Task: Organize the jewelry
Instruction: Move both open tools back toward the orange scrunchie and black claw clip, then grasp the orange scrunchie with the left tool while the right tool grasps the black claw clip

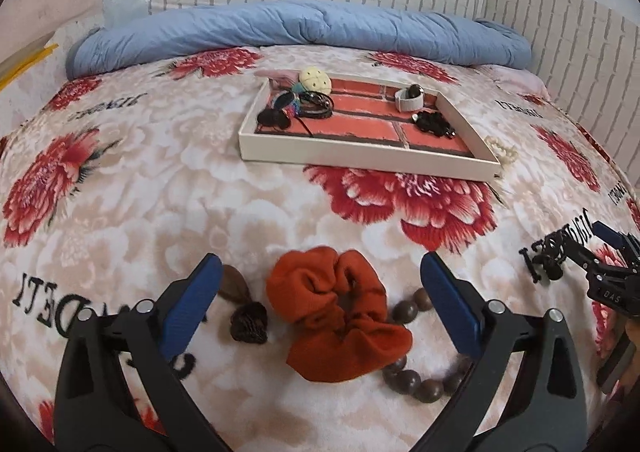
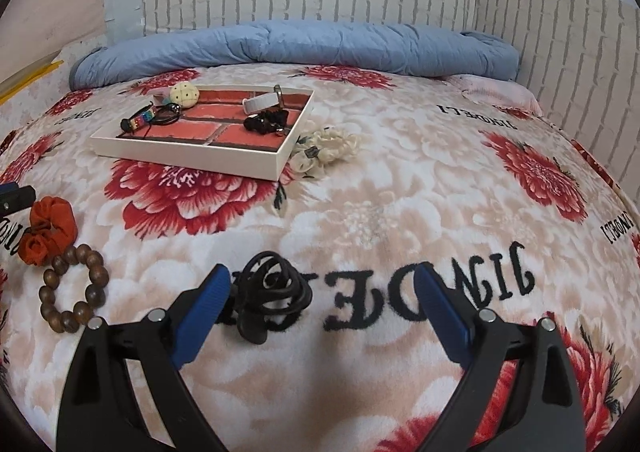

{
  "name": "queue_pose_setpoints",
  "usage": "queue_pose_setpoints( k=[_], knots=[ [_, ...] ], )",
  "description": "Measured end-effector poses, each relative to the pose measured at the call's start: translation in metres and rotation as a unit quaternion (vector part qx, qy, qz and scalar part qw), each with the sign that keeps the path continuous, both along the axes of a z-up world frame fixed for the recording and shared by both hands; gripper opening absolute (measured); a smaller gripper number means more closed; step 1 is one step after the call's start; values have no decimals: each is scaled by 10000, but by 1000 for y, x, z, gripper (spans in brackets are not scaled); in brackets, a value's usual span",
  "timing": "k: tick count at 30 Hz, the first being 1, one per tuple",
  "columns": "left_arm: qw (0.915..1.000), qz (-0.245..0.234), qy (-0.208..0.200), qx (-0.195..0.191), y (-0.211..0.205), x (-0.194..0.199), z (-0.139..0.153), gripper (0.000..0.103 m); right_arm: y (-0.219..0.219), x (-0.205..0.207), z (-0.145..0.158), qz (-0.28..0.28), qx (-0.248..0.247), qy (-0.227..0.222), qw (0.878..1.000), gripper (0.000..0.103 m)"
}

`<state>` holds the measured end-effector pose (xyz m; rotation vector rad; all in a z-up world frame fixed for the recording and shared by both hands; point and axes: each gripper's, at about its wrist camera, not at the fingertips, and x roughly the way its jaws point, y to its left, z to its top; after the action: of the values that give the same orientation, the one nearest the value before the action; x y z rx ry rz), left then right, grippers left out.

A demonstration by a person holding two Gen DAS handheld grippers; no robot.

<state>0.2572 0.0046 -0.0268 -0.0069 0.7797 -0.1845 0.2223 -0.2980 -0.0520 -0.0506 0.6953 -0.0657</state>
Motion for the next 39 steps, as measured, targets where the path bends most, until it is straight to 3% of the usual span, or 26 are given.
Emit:
queue_pose_setpoints(
  k=[11, 18, 23, 32, 39],
  knots=[
    [9996, -195, 182, 88, -13, 5, -19, 78, 11, 6, -11, 107, -191, 173, 9996, 91],
    [9992, -237, 318, 17, -12, 11, -30, 60, 10, 10, -16, 91, -135, 296, 9994, 91],
    [9987, -221, 448, -33, -9, 17, -39, 56, 9, 13, -19, 94, -101, 395, 9991, 91],
    [9976, -330, 605, -120, -11, 23, -44, 37, 12, 20, -23, 149, -94, 536, 9984, 89],
    [9972, -359, 643, -157, -10, 23, -47, 29, 15, 24, -28, 253, -90, 718, 9971, 65]
  ],
)
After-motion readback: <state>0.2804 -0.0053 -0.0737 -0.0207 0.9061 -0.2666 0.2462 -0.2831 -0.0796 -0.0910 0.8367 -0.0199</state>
